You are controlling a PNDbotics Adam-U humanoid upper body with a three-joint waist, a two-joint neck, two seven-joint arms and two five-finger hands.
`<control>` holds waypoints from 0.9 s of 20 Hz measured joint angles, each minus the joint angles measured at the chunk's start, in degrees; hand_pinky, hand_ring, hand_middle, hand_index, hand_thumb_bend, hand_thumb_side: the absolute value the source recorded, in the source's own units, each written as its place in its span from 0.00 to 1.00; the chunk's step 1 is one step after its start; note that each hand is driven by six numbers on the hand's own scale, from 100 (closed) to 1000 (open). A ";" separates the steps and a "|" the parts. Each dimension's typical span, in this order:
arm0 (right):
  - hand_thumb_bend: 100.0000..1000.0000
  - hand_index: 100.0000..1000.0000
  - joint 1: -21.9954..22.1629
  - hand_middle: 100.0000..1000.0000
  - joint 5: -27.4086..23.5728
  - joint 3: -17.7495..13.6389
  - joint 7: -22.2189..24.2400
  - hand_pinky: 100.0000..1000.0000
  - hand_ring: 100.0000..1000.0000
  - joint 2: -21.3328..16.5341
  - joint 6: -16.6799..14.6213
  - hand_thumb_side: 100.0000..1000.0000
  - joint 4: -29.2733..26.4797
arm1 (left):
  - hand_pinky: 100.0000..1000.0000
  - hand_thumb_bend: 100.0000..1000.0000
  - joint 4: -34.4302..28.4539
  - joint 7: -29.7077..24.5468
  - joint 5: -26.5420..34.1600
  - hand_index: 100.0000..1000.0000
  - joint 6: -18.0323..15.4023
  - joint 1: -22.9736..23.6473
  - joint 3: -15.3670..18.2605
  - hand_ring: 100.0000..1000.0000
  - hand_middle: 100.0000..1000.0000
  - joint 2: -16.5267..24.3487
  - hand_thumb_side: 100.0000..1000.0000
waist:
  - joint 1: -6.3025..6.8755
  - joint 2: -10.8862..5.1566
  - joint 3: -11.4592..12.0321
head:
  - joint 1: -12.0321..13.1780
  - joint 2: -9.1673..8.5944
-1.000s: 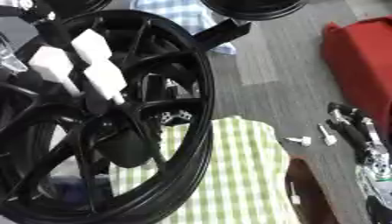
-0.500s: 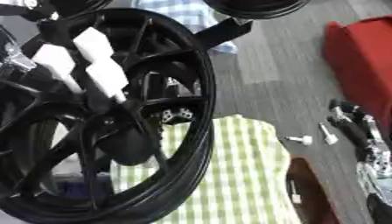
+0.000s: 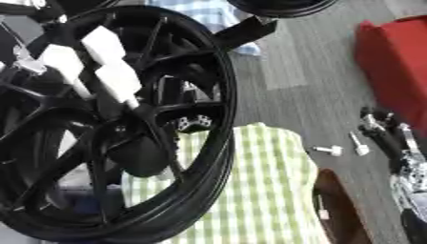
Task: Pull the pin out of the wheel hub.
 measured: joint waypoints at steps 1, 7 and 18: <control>0.16 0.72 0.00 0.65 0.00 0.00 0.02 0.70 0.59 0.00 0.02 0.44 0.00 | 0.56 0.52 0.11 -0.07 -0.03 0.49 0.04 0.00 -0.01 0.49 0.32 -0.09 0.22 | 0.00 0.00 -0.01 | 0.08 0.01; 0.16 0.72 -0.14 0.65 0.00 0.01 0.06 0.70 0.59 0.00 0.05 0.44 0.00 | 0.51 0.51 0.62 -0.42 -0.18 0.41 -0.12 0.00 -0.54 0.42 0.21 -0.42 0.12 | 0.00 -0.04 -0.05 | 0.20 0.44; 0.16 0.72 -0.15 0.65 -0.01 0.05 0.10 0.70 0.59 0.00 0.05 0.45 0.01 | 0.45 0.69 0.63 -0.59 -0.08 0.35 -1.05 -0.10 -1.39 0.35 0.11 -0.44 0.03 | 0.00 -0.07 -0.06 | 0.68 0.52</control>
